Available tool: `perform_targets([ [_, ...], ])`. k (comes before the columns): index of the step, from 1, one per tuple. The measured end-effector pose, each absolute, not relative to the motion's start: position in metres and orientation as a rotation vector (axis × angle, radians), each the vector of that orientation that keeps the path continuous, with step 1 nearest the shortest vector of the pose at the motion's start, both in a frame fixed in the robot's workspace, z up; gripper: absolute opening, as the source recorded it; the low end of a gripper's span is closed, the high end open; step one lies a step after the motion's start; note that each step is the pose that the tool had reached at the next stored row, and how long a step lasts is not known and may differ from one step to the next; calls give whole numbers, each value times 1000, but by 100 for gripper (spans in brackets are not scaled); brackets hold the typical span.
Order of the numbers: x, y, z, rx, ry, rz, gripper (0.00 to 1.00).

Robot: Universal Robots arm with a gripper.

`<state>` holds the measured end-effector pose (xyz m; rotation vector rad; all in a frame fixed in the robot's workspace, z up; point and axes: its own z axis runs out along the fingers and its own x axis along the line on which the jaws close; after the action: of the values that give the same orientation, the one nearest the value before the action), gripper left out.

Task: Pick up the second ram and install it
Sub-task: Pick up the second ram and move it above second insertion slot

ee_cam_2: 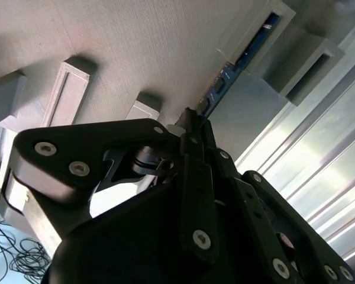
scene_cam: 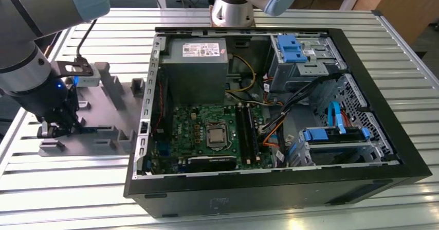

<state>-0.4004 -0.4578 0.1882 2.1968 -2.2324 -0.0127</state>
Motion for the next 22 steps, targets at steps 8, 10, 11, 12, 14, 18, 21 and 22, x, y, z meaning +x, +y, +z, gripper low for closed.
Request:
perform_targets([
  [8, -400, -459, 188, 2225, -2204, -12, 14],
  [10, -400, -459, 188, 2225, -2204, -12, 14],
  [11, -400, -459, 188, 2225, -2204, -12, 14],
  [12, -400, -459, 188, 2225, -2204, -12, 14],
  [14, -400, -459, 188, 2226, -2204, -12, 14],
  [18, -400, -459, 191, 2226, -2204, -12, 14],
  [21, -400, -459, 194, 2226, -2204, -12, 14],
  [22, -400, -459, 194, 2225, -2204, -12, 14],
])
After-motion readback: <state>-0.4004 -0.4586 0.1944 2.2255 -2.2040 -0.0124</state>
